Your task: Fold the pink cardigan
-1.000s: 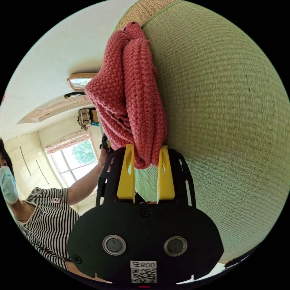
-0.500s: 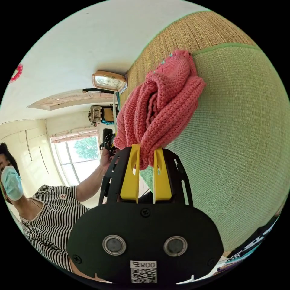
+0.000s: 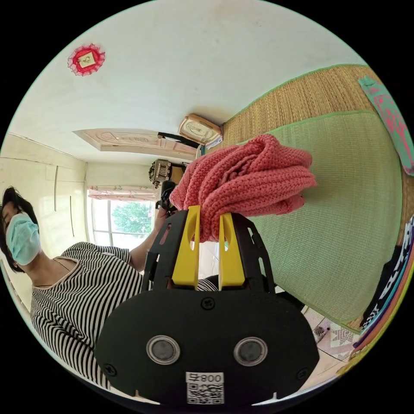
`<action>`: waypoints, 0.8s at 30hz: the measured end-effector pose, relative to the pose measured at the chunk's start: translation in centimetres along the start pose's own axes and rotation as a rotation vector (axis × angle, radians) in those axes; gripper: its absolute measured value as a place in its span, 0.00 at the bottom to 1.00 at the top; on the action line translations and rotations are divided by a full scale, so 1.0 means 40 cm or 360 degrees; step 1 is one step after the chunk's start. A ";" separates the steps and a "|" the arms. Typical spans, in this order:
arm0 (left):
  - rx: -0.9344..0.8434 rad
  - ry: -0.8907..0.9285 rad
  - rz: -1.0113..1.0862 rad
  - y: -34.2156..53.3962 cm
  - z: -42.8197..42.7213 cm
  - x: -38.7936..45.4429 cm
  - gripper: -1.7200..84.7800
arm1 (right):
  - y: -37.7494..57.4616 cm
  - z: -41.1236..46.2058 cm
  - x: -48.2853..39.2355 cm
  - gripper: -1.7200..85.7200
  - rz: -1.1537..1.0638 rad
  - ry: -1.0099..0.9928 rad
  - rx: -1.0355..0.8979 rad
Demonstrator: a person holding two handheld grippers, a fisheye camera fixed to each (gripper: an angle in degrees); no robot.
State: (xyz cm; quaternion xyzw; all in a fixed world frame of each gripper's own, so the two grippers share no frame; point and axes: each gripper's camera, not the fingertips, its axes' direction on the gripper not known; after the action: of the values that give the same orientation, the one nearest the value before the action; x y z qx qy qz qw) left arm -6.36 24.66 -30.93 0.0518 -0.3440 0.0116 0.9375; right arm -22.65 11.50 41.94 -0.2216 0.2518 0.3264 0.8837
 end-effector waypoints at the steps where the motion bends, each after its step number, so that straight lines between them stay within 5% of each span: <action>1: -0.0035 -0.0003 -0.0005 -0.002 0.036 0.015 0.11 | 0.026 -0.039 0.006 0.10 0.0020 -0.0002 0.0035; 14: 0.0065 -0.0030 0.0449 -0.234 0.596 0.409 0.11 | 0.011 -0.710 -0.007 0.09 -0.0354 0.0113 0.0319; 24: 0.0235 -0.0124 0.0576 -0.422 1.028 0.500 0.11 | -0.146 -1.120 0.063 0.10 -0.0474 0.0519 0.0180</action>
State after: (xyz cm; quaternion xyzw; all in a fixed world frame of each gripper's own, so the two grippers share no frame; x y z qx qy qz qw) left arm -16.61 3.27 11.67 0.0581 -0.3818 0.2030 0.8998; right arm -30.44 -16.26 7.05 -0.2562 0.3739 0.1376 0.8807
